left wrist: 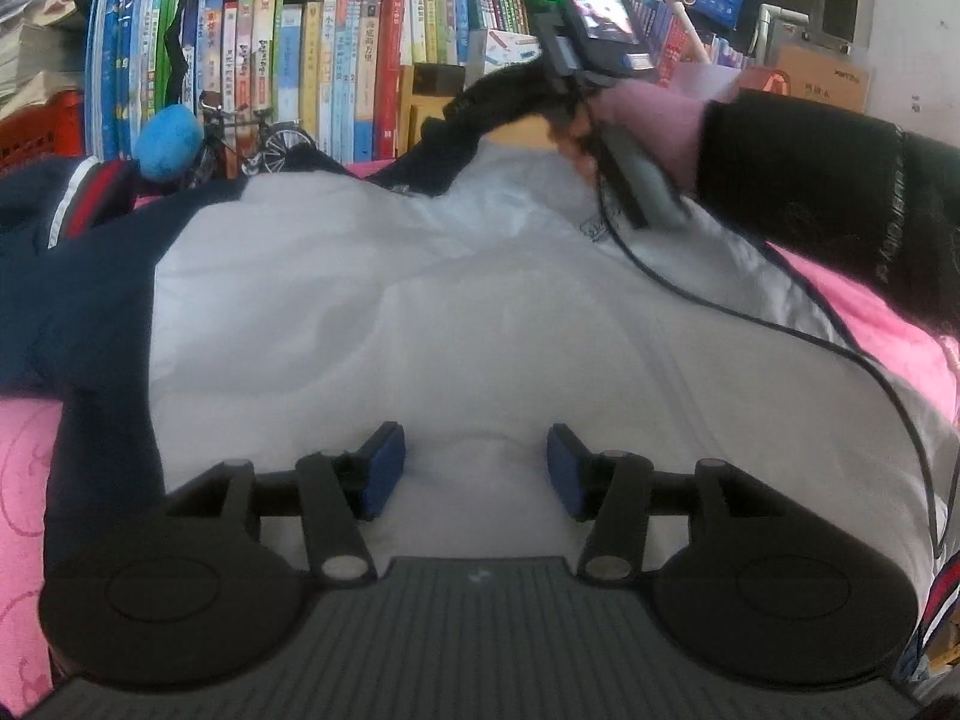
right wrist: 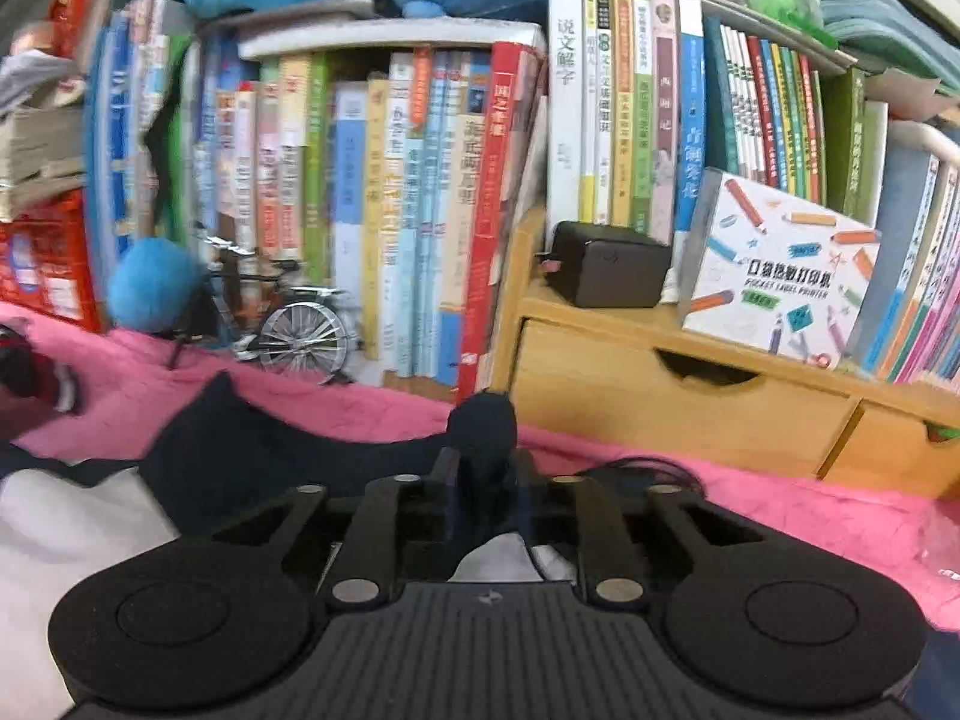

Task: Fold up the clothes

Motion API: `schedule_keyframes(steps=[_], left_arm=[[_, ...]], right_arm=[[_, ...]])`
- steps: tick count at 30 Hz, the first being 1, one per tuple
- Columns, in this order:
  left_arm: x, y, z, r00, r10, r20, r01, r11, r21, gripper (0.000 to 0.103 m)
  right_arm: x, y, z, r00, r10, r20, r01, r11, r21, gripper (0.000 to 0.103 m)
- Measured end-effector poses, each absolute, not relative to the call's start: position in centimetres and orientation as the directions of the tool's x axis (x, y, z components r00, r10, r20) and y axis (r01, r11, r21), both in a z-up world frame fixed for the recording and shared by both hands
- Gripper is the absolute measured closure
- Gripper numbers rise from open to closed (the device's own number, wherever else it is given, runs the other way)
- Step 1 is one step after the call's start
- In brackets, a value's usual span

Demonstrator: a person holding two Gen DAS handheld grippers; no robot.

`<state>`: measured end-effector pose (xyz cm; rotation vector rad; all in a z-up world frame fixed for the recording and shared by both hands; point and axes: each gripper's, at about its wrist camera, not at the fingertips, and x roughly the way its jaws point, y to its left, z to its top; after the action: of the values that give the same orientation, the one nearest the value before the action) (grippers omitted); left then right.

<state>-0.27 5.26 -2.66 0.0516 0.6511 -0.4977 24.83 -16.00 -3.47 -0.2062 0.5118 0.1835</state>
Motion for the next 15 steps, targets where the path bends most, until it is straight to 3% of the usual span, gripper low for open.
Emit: schedule_keyframes(steps=[1, 4, 9, 11, 12, 13, 15], left_arm=[[-0.2, 5.2, -2.7, 0.683, -0.426, -0.593, 0.459, 0.882, -0.105, 0.052], [-0.2, 5.2, -2.7, 0.683, -0.426, -0.593, 0.459, 0.882, -0.105, 0.052], [-0.2, 4.8, -2.5, 0.686, -0.415, -0.598, 0.459, 0.884, -0.088, 0.051], [-0.2, 4.6, -2.5, 0.689, -0.405, -0.601, 0.458, 0.886, -0.072, 0.051], [-0.2, 4.5, -2.5, 0.690, -0.400, -0.603, 0.457, 0.887, -0.065, 0.050], [-0.2, 4.4, -2.4, 0.692, -0.396, -0.604, 0.457, 0.888, -0.059, 0.050], [-0.3, 4.3, -2.4, 0.694, -0.392, -0.604, 0.455, 0.889, -0.055, 0.050]], right_arm=[[24.1, -16.3, -3.4, 0.863, 0.113, -0.492, -0.225, 0.958, -0.176, 0.053], [22.1, -17.7, -3.2, 0.891, 0.049, -0.452, -0.199, 0.936, -0.291, 0.039], [22.8, -22.5, -5.2, 0.829, -0.143, -0.540, -0.140, 0.883, -0.449, 0.033], [23.5, -24.0, -5.9, 0.794, -0.157, -0.587, -0.136, 0.895, -0.424, 0.050], [23.3, -24.6, -5.5, 0.800, -0.168, -0.575, -0.105, 0.905, -0.411, 0.080], [23.1, -25.1, -5.0, 0.811, -0.181, -0.557, -0.069, 0.915, -0.397, 0.088], [22.3, -26.5, -3.9, 0.835, -0.202, -0.512, -0.004, 0.928, -0.373, 0.091]])
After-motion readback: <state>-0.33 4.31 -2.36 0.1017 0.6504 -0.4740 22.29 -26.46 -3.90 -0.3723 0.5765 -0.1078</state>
